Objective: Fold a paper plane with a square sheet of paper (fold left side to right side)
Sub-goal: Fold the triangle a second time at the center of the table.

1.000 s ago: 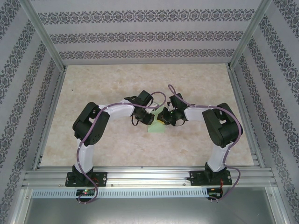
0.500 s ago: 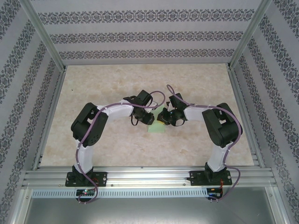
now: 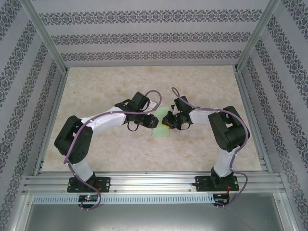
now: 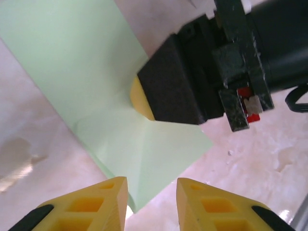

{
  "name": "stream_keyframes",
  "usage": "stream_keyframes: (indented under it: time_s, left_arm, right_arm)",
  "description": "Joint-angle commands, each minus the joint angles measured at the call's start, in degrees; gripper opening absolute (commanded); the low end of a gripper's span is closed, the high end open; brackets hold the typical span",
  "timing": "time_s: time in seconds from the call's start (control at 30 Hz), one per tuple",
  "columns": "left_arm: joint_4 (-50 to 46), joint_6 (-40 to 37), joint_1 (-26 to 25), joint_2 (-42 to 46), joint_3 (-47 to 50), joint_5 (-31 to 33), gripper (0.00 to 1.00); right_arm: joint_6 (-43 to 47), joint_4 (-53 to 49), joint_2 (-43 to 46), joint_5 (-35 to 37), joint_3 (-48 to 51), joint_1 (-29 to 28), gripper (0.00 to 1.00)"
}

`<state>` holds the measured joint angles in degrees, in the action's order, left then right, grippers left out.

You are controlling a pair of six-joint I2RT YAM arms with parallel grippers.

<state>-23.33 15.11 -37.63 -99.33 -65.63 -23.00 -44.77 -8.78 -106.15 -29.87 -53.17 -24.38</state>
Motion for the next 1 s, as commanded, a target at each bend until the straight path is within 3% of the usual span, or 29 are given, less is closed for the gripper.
stream_keyframes:
  time_s: [0.0,0.57,0.97]
  left_arm:
    - [5.8,4.3,-0.9,-1.2,1.3,-5.4,0.33]
    - [6.0,4.2,-2.1,-7.5,0.0,-8.0,0.32]
    - [4.3,2.9,-2.6,-9.2,1.0,-6.0,0.32]
  right_arm:
    - [1.9,-5.2,-3.0,4.4,0.6,-0.4,0.13]
    - [2.5,-6.6,-3.3,4.9,-0.1,-0.4,0.13]
    - [2.7,-6.9,-3.3,4.9,-0.1,-0.4,0.13]
